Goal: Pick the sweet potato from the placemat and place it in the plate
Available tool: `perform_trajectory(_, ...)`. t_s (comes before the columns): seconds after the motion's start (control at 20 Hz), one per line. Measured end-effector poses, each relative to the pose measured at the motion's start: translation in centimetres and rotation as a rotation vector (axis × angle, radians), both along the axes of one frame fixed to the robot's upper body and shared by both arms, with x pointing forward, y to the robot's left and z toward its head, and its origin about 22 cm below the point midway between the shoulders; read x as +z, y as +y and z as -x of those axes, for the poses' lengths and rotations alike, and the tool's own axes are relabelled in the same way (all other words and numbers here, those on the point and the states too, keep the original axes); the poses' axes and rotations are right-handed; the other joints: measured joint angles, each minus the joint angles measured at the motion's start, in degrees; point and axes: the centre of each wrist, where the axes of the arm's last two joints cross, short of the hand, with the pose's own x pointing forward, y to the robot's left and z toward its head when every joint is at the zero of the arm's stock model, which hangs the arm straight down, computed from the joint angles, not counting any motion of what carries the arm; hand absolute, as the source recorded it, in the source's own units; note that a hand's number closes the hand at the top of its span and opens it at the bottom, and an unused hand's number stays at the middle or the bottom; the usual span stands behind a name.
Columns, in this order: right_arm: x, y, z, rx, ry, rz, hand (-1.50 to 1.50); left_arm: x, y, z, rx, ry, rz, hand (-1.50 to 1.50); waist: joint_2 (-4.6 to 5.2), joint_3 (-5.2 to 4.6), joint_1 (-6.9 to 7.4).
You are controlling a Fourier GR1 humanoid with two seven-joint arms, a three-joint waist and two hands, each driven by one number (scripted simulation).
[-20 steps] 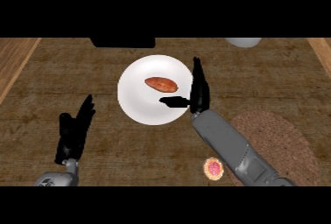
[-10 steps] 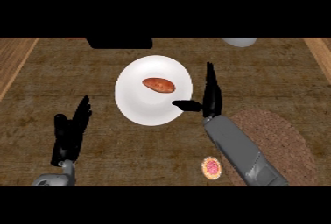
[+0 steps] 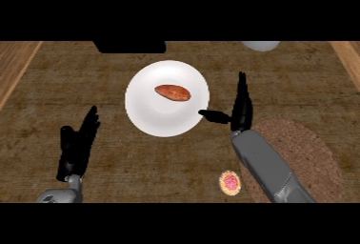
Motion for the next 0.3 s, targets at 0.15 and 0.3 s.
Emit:
perform_trajectory(0.15, 0.2, -0.8, -0.1, -0.025, -0.002, 0.01, -1.5, 0.7, -0.1, 0.4, 0.001, 0.001, 0.003, 0.0, -0.04, 0.01, 0.0)
perform_trajectory(0.3, -0.2, -1.8, 0.1, -0.037, 0.011, 0.024, -1.5, 0.0, -0.3, 0.0, 0.002, 0.0, -0.001, 0.0, -0.04, 0.0, -0.09)
